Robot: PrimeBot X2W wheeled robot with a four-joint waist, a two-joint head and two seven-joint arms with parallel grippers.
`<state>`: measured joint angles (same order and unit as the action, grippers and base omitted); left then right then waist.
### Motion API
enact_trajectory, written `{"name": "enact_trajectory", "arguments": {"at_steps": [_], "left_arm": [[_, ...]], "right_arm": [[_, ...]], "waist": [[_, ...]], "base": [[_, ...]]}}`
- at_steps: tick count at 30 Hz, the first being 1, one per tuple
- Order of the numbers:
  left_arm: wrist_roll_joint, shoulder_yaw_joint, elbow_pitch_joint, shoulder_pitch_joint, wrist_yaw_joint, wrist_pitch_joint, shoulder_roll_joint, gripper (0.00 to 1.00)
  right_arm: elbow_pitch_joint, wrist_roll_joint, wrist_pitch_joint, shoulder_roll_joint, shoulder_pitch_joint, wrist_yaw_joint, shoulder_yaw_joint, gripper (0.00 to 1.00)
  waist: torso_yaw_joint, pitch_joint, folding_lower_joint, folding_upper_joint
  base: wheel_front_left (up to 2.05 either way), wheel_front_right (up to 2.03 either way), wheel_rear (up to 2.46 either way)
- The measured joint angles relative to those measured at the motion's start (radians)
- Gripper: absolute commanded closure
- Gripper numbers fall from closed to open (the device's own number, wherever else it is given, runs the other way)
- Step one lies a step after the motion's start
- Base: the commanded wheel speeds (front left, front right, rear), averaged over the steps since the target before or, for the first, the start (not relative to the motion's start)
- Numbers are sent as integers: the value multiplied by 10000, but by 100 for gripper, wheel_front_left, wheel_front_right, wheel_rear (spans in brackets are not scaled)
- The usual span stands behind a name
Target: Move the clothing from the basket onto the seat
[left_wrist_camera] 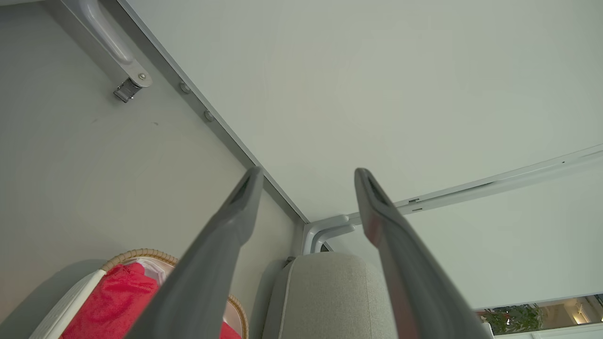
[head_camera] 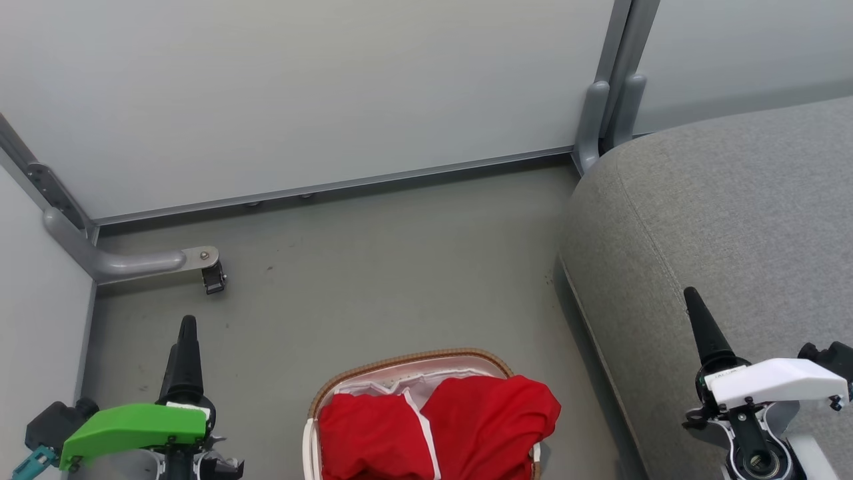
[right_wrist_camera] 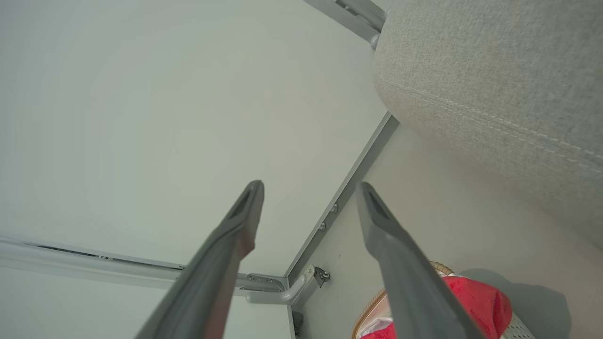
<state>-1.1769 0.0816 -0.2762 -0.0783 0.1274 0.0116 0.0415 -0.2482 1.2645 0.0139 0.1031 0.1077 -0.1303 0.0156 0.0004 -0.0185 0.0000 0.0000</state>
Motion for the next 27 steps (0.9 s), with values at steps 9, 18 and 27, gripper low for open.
{"name": "enact_trajectory", "arguments": {"at_steps": [9, 18, 27], "left_arm": [[2111, -207, 10, 6, 0, 336, 2, 0], [3891, -573, -161, 102, -146, 619, 38, 0], [5131, -1053, -284, 159, -407, 913, 163, 0]], "right_arm": [[-6, -1613, 322, 77, 24, 0, -219, 0], [-25, -3058, 614, 190, 24, 0, -412, 0], [-140, -4445, 897, 301, 25, 0, -656, 0]], "waist": [[1, -44, 0, 0], [-27, -58, 0, 0], [-44, -36, 0, 0]], "base": [[0, 0, 0], [0, 0, 0], [0, 0, 0]]}}
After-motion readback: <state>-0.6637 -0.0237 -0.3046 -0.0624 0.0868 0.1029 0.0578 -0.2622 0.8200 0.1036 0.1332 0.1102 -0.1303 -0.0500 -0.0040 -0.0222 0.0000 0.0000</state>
